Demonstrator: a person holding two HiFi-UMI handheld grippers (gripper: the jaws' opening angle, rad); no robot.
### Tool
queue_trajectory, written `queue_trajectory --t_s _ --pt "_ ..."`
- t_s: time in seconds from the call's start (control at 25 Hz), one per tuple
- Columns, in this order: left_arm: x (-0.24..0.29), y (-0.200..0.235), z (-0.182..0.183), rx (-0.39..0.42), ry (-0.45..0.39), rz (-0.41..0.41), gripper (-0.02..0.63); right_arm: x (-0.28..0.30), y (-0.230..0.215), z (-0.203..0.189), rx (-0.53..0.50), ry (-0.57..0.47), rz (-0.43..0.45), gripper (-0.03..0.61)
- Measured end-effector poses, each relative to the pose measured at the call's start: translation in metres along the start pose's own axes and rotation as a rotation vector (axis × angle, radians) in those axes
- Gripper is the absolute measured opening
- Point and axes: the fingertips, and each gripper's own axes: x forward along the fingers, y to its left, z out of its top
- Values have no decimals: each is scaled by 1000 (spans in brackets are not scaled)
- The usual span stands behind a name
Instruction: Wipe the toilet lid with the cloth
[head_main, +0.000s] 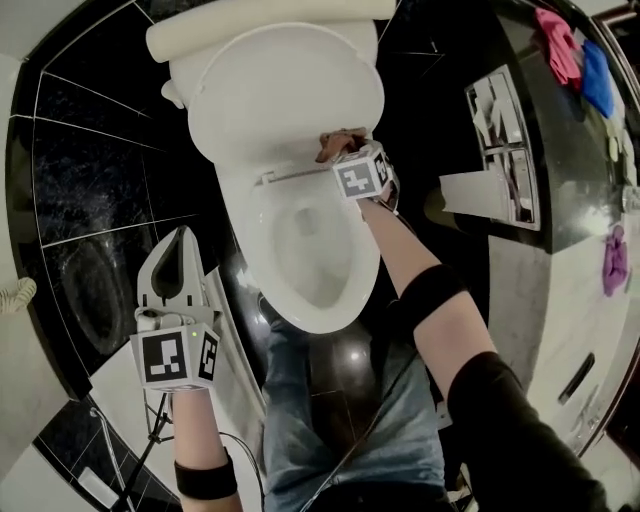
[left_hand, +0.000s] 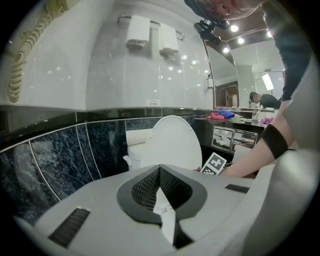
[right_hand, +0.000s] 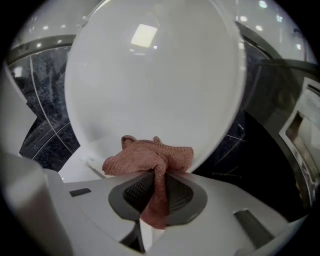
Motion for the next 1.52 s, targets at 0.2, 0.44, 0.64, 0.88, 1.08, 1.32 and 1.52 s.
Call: queue_trajectory --t_s 0.2,0.44,0.64,0.88,1.08,1.32,1.52 --pt "0 -19 10 2 -12 -13 2 -17 -3 -10 58 11 40 72" --pt "-2 -17 8 4 -23 -1 2 -20 132 7 -259 -69 283 74" --pt "2 0 -18 12 -16 19 2 21 214 12 -413 -56 363 75" --pt "0 15 -47 16 -3 40 2 59 226 0 -445 -13 371 80" --pt "6 9 -53 1 -6 39 2 58 175 -7 -423 1 299 78" --pt "13 -13 -42 9 -17 5 2 43 60 -34 -245 44 166 80" --pt "18 -28 -31 28 -27 -10 2 37 27 -47 -154 68 117 78"
